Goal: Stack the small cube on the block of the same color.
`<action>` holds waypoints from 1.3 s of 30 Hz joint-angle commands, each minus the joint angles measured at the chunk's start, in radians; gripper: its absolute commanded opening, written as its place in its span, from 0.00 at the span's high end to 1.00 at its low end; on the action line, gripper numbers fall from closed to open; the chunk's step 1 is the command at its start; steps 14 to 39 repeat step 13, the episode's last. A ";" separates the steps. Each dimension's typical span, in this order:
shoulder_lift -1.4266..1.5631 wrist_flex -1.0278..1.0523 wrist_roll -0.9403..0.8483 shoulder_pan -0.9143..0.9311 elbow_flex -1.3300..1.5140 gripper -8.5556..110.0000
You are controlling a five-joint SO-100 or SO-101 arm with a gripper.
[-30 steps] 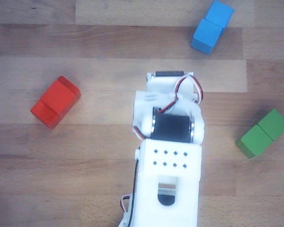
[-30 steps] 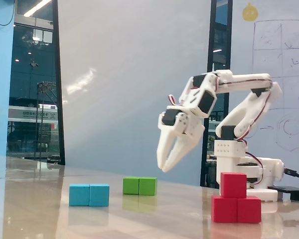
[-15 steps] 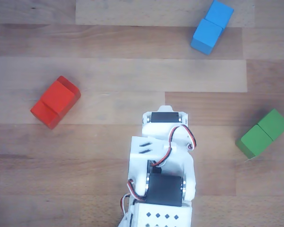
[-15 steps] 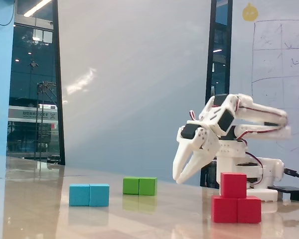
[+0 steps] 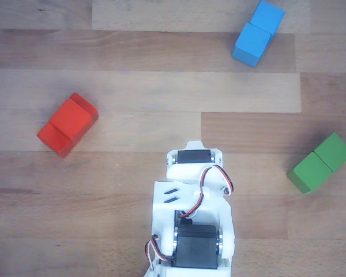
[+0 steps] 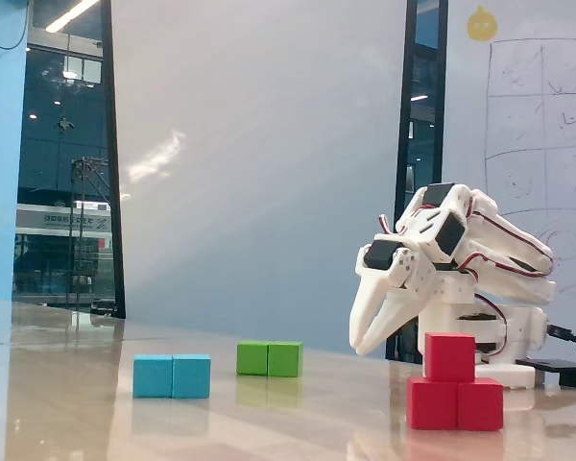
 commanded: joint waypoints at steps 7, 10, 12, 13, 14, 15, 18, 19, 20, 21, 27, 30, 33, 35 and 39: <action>0.041 0.009 0.002 0.035 -0.011 0.92; 0.041 0.009 0.000 0.032 -0.011 0.92; 0.041 0.009 0.000 0.034 -0.011 0.92; 0.040 0.009 0.000 0.034 -0.012 0.92; 0.040 0.009 0.000 0.034 -0.012 0.92; 0.040 0.009 0.000 0.034 -0.012 0.92; 0.040 0.009 0.000 0.034 -0.012 0.92; 0.040 0.009 0.000 0.034 -0.012 0.92; 0.040 0.009 0.000 0.034 -0.012 0.92; 0.040 0.009 0.000 0.034 -0.012 0.92; 0.040 0.009 0.000 0.034 -0.012 0.92; 0.040 0.009 0.000 0.034 -0.012 0.92; 0.040 0.009 0.000 0.034 -0.012 0.92; 0.040 0.009 0.000 0.034 -0.012 0.92; 0.040 0.009 0.000 0.034 -0.012 0.92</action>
